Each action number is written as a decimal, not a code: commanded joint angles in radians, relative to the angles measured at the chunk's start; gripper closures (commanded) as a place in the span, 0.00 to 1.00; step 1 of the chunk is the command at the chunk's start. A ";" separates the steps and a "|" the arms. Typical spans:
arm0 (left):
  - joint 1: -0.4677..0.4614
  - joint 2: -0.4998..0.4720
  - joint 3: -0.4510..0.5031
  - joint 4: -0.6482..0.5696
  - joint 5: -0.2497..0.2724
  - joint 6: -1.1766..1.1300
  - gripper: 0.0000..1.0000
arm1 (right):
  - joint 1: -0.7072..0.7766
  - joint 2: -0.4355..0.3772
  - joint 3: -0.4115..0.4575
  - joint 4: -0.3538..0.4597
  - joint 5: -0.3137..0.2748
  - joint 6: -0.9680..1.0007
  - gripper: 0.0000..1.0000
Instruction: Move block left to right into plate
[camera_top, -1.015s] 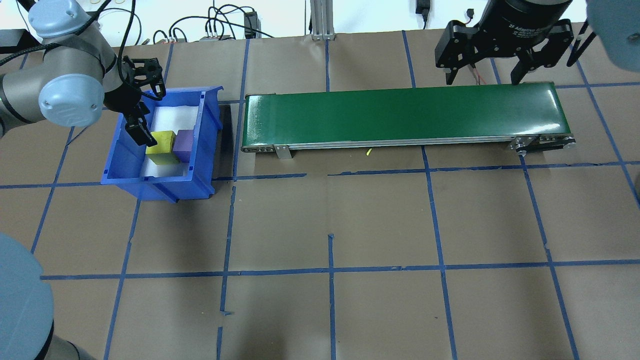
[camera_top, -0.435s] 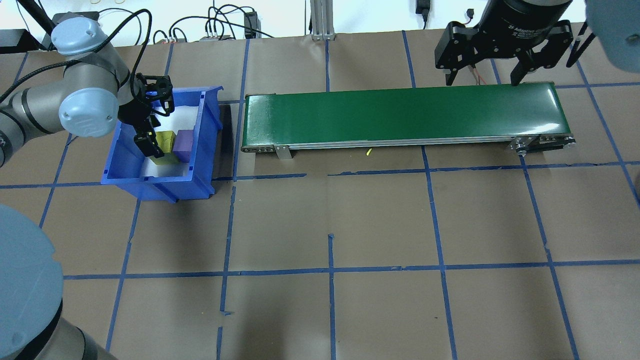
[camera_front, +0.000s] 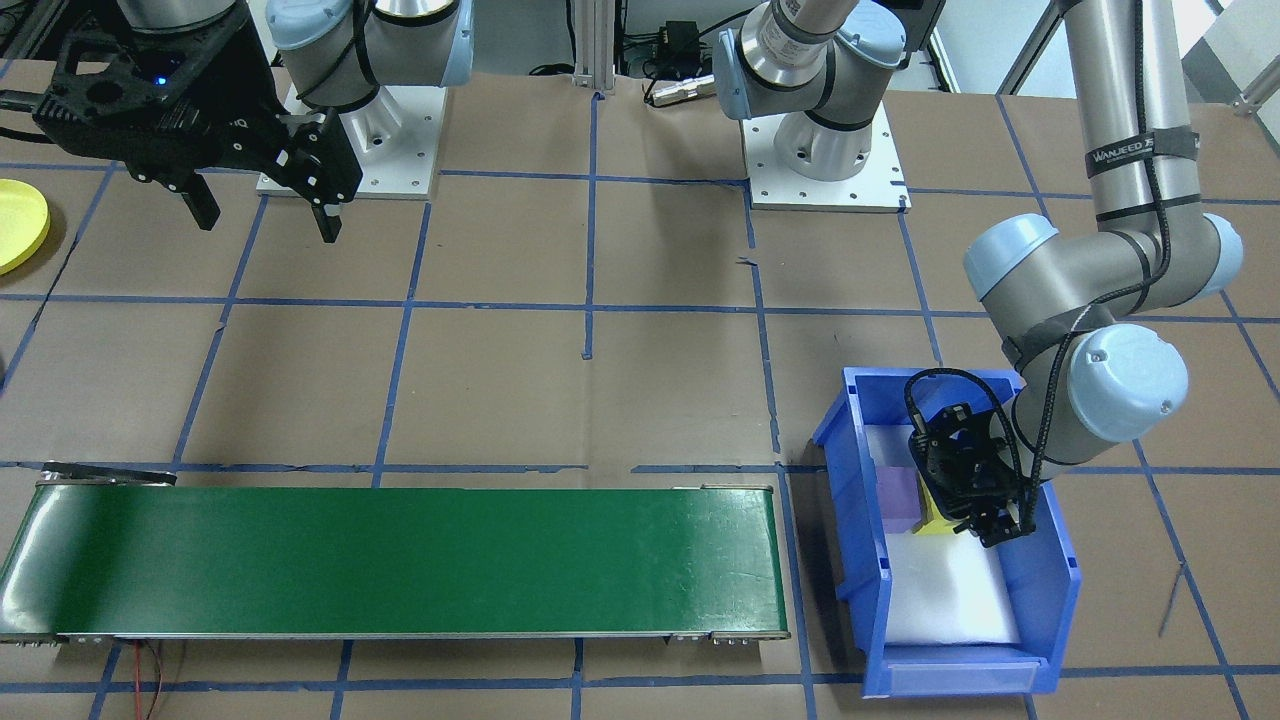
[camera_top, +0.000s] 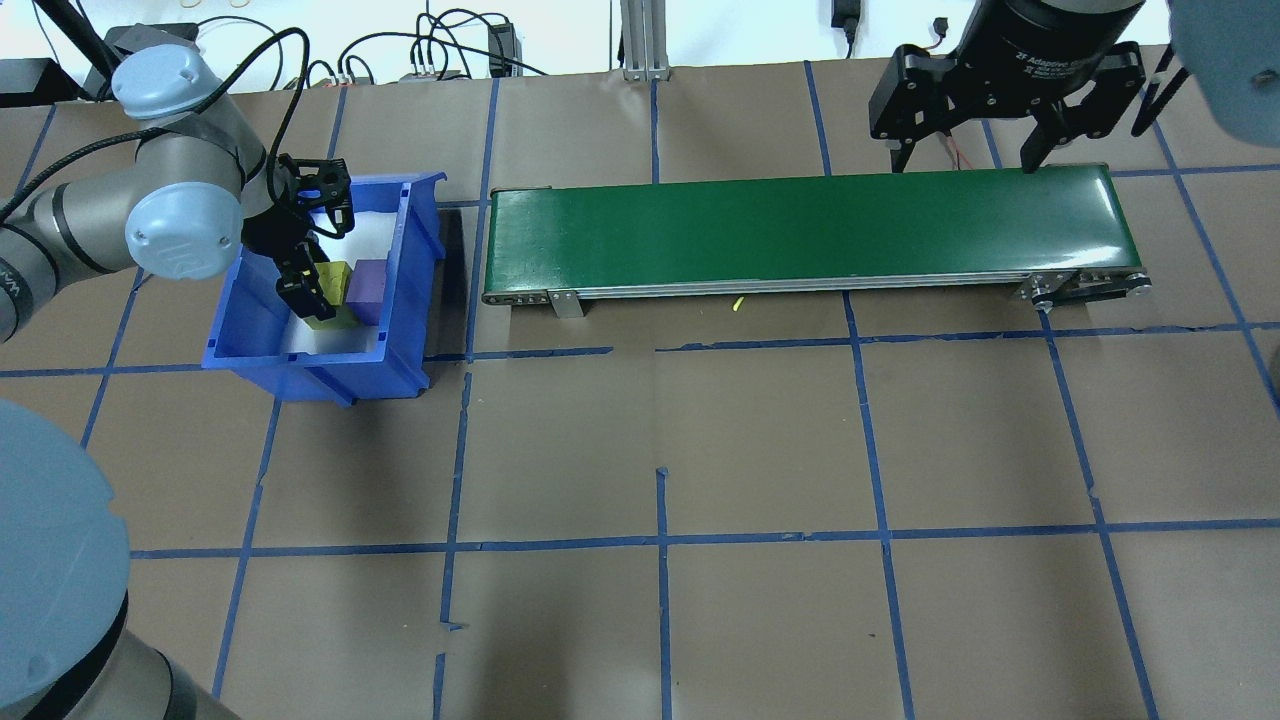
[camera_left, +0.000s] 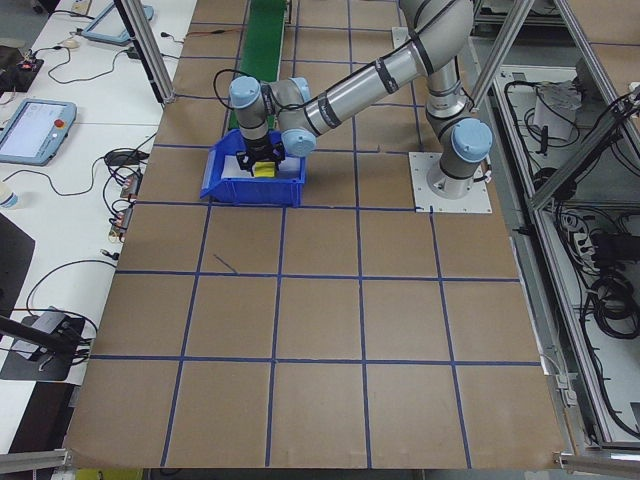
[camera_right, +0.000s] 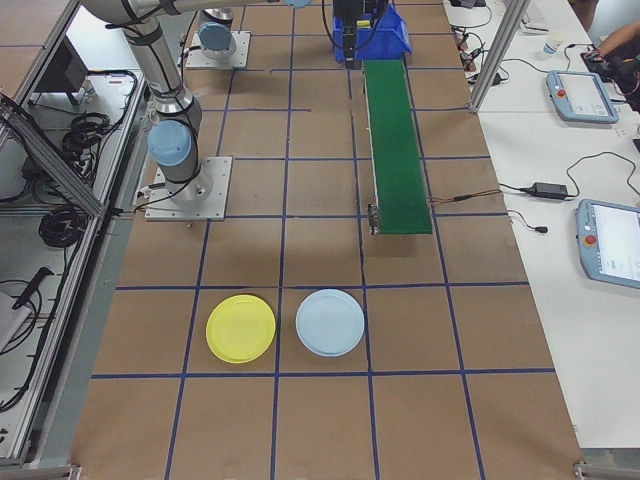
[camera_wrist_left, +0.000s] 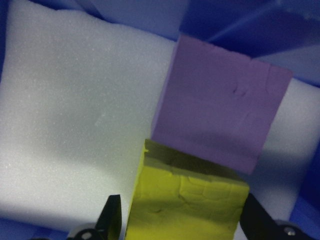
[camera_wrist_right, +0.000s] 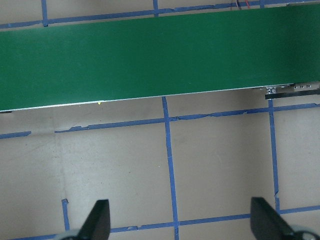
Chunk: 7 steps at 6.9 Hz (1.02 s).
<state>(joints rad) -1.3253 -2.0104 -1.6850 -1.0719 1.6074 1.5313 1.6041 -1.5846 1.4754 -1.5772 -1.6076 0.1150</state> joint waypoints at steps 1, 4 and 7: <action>0.000 0.007 0.002 0.003 0.008 -0.003 0.82 | -0.001 0.002 0.000 0.000 0.000 0.000 0.00; 0.000 0.085 0.051 -0.014 0.014 -0.167 0.82 | 0.004 0.000 0.000 -0.010 0.000 0.000 0.00; -0.015 0.160 0.077 -0.112 0.006 -0.631 0.82 | 0.002 0.000 0.002 -0.012 0.000 0.000 0.00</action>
<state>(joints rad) -1.3336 -1.8692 -1.6230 -1.1504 1.6144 1.0924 1.6073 -1.5840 1.4767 -1.5881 -1.6075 0.1151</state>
